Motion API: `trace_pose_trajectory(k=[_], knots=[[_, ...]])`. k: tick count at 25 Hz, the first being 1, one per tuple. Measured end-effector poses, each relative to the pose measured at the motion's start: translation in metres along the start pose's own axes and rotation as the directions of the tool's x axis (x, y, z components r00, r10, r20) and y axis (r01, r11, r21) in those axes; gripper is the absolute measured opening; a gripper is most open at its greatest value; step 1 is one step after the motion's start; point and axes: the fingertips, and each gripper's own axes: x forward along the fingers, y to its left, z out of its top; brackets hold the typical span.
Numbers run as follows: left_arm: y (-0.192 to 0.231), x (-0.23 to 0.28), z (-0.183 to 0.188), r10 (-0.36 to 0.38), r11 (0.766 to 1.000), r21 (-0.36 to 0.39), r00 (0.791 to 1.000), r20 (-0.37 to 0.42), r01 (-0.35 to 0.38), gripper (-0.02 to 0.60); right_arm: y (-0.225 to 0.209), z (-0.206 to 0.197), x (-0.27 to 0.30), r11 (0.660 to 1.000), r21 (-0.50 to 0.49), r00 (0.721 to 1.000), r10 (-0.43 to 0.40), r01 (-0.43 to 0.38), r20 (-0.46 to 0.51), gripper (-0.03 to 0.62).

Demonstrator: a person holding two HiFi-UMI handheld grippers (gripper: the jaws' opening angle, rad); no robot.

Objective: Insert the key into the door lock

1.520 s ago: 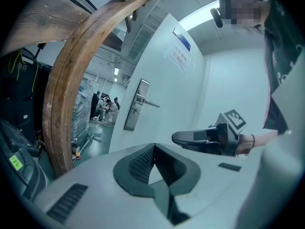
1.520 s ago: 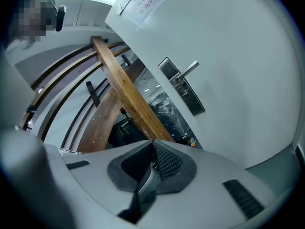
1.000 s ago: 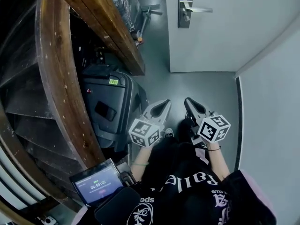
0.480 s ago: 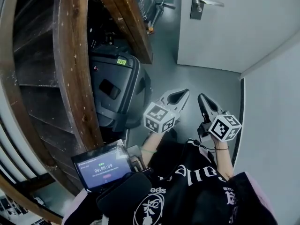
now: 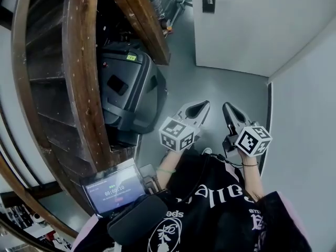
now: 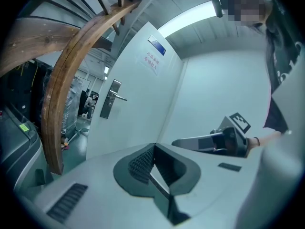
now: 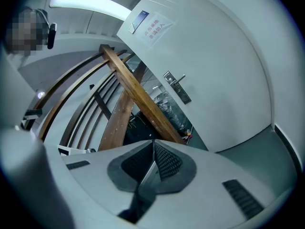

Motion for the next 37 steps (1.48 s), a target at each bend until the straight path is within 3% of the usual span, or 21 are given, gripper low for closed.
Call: trace_pose_trajectory(k=[12, 37], knots=[[-0.071, -0.015, -0.031, 0.041, 0.999, 0.017, 0.999, 0.023, -0.042, 0.005, 0.005, -0.021, -0.072, 0.997, 0.009, 0.997, 0.078, -0.078, 0.001, 0.029], [-0.098, -0.038, -0.05, 0.084, 0.996, 0.018, 0.996, 0.031, -0.085, 0.005, 0.021, -0.035, -0.112, 0.99, -0.014, 0.99, 0.138, -0.138, 0.023, 0.028]])
